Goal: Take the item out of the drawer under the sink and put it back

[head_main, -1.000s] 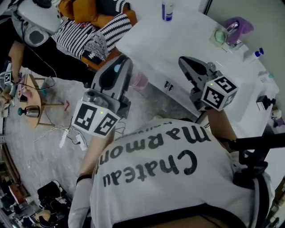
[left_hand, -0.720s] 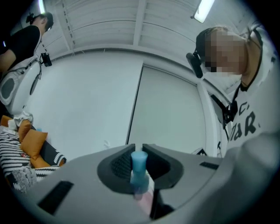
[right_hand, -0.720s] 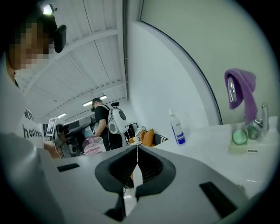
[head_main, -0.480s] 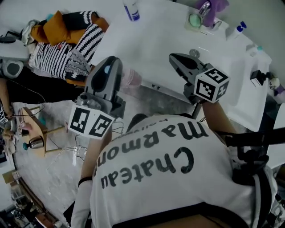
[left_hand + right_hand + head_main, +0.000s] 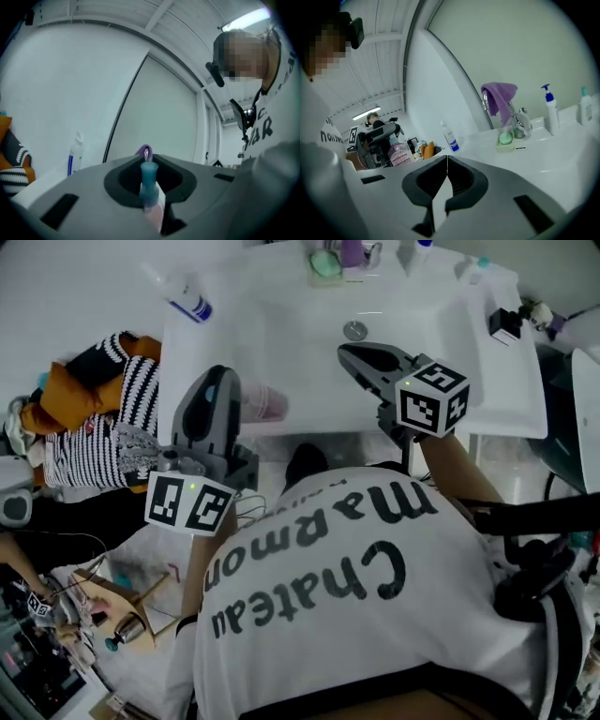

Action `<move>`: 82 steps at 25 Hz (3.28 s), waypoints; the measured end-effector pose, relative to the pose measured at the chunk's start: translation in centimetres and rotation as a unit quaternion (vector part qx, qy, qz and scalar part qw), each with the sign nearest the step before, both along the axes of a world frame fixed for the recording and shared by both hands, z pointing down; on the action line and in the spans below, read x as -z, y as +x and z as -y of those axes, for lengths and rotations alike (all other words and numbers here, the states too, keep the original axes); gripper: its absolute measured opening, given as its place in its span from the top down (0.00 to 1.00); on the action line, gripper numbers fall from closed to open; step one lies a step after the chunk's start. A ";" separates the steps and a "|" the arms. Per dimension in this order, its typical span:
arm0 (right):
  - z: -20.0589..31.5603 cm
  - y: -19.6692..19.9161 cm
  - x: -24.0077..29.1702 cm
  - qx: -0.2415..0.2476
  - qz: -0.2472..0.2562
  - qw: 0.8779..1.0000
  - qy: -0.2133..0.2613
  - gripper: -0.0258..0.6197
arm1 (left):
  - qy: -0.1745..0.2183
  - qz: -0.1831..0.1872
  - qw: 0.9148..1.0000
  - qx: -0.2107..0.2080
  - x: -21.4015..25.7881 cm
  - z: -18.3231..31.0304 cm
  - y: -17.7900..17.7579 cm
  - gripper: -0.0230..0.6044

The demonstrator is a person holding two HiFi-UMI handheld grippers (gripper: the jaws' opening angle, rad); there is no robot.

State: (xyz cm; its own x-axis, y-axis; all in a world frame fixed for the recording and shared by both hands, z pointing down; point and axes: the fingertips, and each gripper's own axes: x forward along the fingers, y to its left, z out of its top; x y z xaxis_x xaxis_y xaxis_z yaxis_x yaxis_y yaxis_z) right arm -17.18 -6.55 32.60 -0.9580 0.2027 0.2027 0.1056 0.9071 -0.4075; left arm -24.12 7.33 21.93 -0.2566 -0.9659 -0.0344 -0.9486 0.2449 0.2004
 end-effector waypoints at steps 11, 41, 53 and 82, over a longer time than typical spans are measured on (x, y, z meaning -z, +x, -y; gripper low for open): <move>3.3 -1.1 -0.1 -0.148 0.001 0.989 -0.024 0.94 | -0.014 0.006 0.990 -0.140 0.0 6.6 -5.9 0.87; 1.6 -4.7 -0.7 -0.219 -0.052 0.974 0.030 0.94 | -0.014 -0.022 0.978 -0.207 -3.5 15.3 -15.6 0.87; 1.2 -5.5 -0.6 -0.188 -0.062 0.979 0.056 0.94 | -0.033 -0.005 0.985 -0.172 -2.6 16.5 -19.2 0.87; 8.4 0.2 -7.0 -0.200 -0.002 0.978 -0.052 0.94 | -0.146 0.054 0.984 -0.090 -6.4 29.1 -20.6 0.88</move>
